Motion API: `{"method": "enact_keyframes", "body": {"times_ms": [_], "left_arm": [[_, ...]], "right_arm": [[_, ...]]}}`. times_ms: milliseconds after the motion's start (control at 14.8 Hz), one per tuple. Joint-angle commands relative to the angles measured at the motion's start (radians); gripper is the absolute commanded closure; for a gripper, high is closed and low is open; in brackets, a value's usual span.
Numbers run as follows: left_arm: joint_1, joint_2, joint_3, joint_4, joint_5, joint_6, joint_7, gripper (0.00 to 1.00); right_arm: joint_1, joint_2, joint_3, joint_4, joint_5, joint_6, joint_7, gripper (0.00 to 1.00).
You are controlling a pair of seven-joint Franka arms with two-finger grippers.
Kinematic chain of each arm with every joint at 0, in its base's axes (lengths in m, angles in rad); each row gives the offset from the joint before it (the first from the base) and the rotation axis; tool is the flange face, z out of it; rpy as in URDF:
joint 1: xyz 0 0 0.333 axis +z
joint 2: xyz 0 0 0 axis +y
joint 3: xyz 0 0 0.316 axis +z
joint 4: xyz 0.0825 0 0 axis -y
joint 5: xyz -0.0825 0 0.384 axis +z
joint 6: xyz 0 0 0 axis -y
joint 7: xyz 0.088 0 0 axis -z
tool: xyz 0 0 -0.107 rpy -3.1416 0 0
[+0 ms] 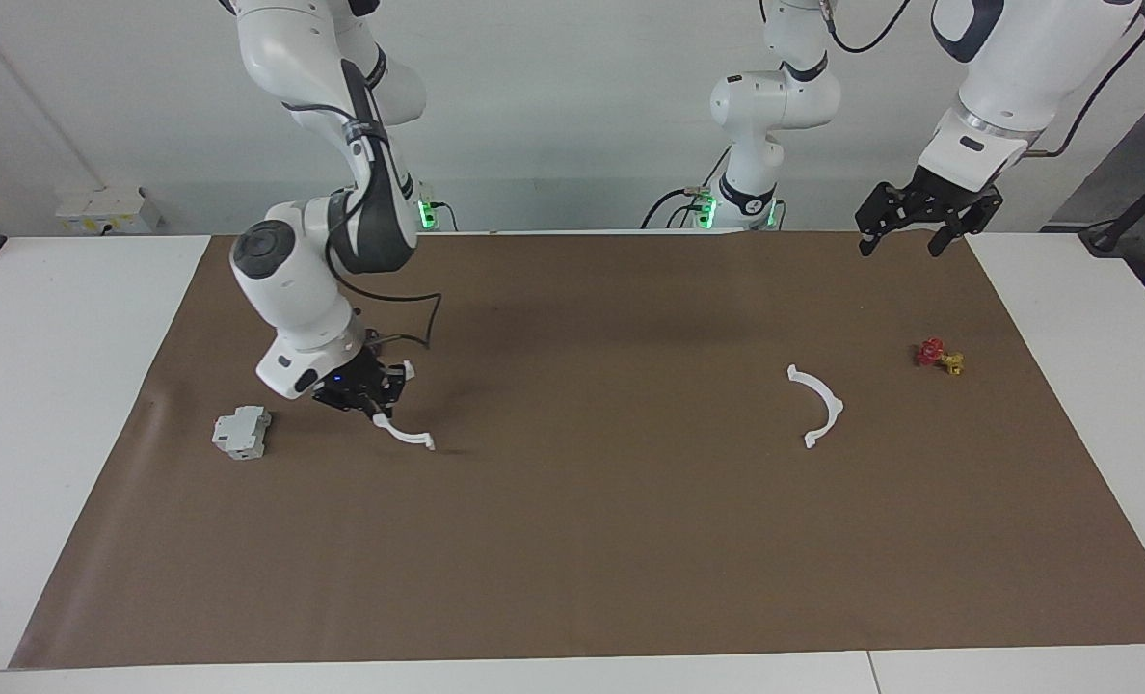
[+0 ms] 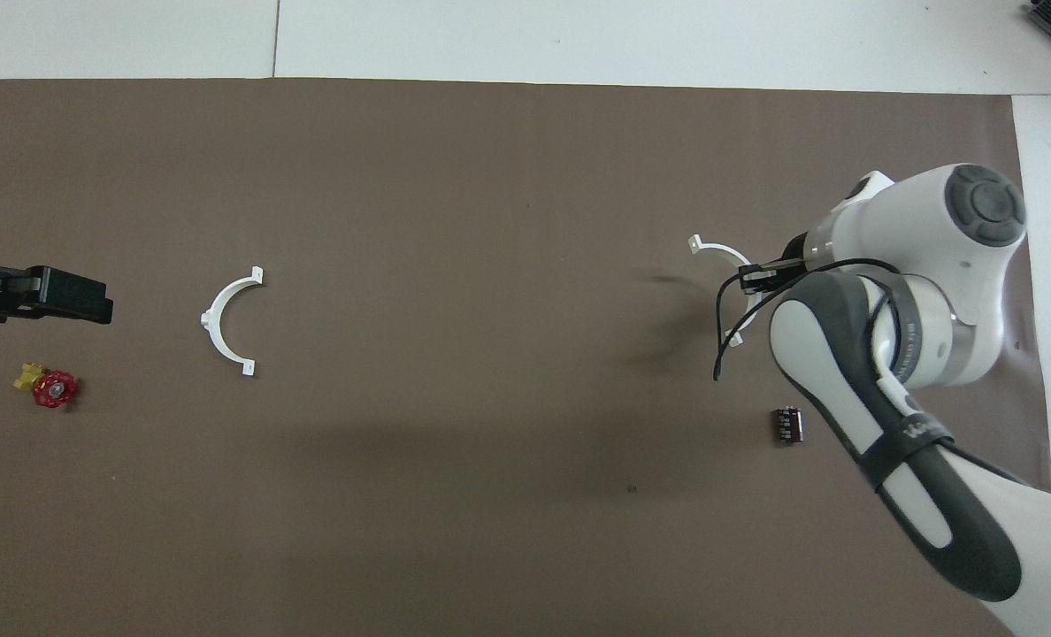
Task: Assemble drain pipe with both arms
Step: 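Carry the white half-ring with the right gripper to the table center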
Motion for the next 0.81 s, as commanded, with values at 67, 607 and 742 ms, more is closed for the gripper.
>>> {"method": "enact_keyframes", "body": {"times_ms": [67, 607, 742], "left_arm": [[0.002, -0.032, -0.003, -0.039, 0.015, 0.026, 0.000, 0.00], [0.002, -0.032, -0.004, -0.041, 0.015, 0.028, -0.003, 0.00], [0.002, -0.032, -0.004, -0.041, 0.015, 0.029, -0.002, 0.00]], "right_arm": [[0.139, 0.024, 0.000, 0.005, -0.016, 0.048, 0.250, 1.00], [0.334, 0.134, -0.001, 0.005, -0.067, 0.183, 0.532, 1.00], [0.342, 0.140, -0.001, -0.001, -0.085, 0.191, 0.552, 1.00]]}}
